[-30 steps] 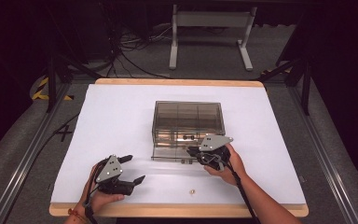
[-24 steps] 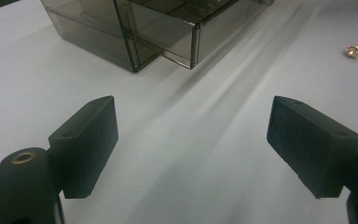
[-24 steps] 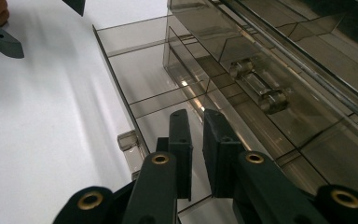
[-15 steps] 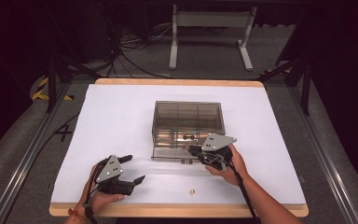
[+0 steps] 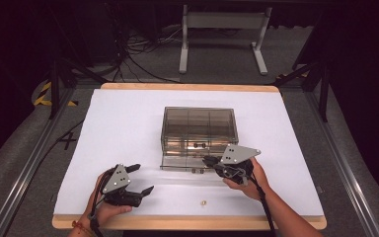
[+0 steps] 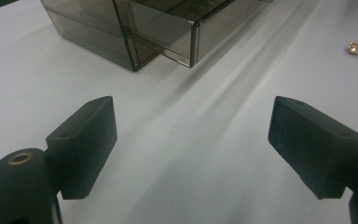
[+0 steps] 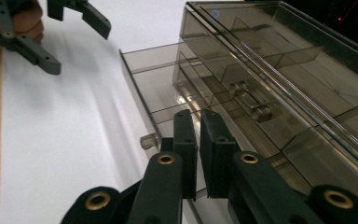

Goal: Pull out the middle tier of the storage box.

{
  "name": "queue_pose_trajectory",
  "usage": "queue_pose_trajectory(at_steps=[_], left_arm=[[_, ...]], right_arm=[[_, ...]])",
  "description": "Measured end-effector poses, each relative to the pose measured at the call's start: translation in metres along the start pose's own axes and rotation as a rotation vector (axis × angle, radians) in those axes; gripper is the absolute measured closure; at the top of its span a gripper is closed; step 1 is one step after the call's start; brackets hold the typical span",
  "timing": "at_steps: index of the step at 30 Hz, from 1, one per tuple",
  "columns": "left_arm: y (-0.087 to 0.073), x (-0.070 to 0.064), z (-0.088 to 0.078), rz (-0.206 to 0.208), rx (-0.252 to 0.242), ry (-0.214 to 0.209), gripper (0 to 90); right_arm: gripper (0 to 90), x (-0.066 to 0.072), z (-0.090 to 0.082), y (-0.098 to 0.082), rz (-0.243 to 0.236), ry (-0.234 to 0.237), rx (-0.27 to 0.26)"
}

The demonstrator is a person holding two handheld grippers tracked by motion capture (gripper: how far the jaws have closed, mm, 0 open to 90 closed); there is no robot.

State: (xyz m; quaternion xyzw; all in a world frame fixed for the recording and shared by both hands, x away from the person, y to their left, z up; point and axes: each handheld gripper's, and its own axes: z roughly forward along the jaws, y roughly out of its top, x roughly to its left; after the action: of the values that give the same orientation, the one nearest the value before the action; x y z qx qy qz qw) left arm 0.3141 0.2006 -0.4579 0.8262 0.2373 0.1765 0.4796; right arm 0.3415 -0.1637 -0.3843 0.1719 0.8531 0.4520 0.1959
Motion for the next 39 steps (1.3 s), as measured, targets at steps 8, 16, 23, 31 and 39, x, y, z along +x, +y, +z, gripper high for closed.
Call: queue_pose_trajectory(at_steps=[8, 16, 23, 31, 39], left_arm=[[0.0, 0.001, 0.0, -0.004, -0.001, -0.004, 15.8], [0.0, 0.001, 0.0, -0.005, 0.005, -0.005, 15.8], [0.0, 0.001, 0.001, -0.005, 0.006, -0.005, 15.9], [0.0, 0.001, 0.001, -0.007, 0.01, -0.005, 15.8], [0.0, 0.0, 0.001, 0.0, 0.009, -0.01, 15.7]], right_arm=[[83.2, 0.005, -0.028, -0.005, -0.007, 0.019, -0.028], [83.4, 0.008, -0.043, -0.025, -0.015, 0.04, -0.026], [82.2, 0.016, -0.045, -0.037, -0.016, 0.1, -0.013], [81.2, 0.03, -0.031, -0.049, -0.028, 0.173, 0.033], [79.7, 0.049, -0.008, -0.055, -0.054, 0.235, 0.083]])
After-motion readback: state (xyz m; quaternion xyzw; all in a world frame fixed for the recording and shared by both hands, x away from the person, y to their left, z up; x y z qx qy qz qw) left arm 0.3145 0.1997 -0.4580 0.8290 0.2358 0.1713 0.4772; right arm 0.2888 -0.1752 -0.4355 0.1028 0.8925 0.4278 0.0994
